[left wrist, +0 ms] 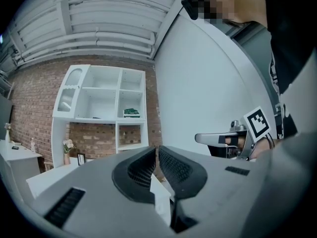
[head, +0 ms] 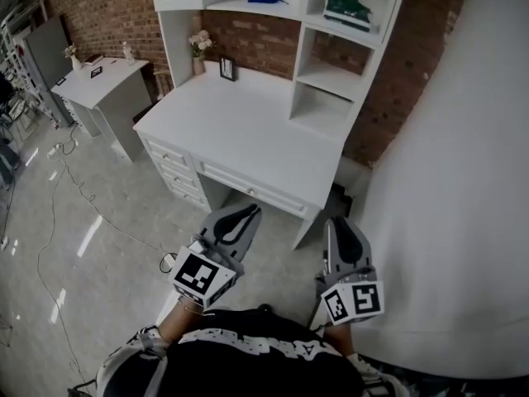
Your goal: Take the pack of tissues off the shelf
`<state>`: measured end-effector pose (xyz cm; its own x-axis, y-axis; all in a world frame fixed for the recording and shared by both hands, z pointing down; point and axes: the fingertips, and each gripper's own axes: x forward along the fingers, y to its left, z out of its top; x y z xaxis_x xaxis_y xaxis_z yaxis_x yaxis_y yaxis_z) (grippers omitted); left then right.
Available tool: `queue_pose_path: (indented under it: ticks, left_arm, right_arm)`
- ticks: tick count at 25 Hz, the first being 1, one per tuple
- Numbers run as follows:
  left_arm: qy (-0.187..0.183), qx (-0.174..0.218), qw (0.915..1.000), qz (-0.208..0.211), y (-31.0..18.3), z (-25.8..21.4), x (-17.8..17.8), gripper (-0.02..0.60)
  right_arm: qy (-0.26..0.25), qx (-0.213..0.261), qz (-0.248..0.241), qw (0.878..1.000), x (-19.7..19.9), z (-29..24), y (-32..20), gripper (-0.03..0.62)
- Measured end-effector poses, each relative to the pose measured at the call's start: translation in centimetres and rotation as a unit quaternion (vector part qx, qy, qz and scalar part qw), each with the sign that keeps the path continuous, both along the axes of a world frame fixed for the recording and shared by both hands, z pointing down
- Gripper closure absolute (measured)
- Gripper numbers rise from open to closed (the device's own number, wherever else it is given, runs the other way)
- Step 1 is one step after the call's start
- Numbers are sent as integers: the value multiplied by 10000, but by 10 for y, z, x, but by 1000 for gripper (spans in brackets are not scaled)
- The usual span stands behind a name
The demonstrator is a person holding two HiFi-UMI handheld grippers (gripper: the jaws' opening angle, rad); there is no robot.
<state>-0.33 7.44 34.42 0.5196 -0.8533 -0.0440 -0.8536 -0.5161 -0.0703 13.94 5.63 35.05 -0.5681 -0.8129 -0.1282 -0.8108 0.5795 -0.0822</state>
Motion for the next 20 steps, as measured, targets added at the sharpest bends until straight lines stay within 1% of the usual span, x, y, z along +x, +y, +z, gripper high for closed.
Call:
queue_pose_path:
  ticks: [3, 8, 11, 14, 20]
  left_arm:
    - [-51, -20, 10000, -6, -11, 3, 1, 543]
    - [167, -163, 9996, 141, -33, 4, 14, 543]
    - [220, -159, 9989, 380, -51, 6, 26, 543]
    - [219, -26, 9973, 700, -78, 5, 40, 543]
    - [172, 100, 9929, 1169, -139, -1, 56, 543]
  right_arm:
    - [-22, -31, 5, 10000, 3, 1, -10, 536]
    - [45, -75, 162, 9998, 16, 6, -24, 533]
    - [117, -38, 370, 9992, 26, 6, -32, 530]
    - [186, -1, 669, 9976, 39, 5, -46, 528]
    - [249, 10, 1126, 9933, 51, 3, -90, 526]
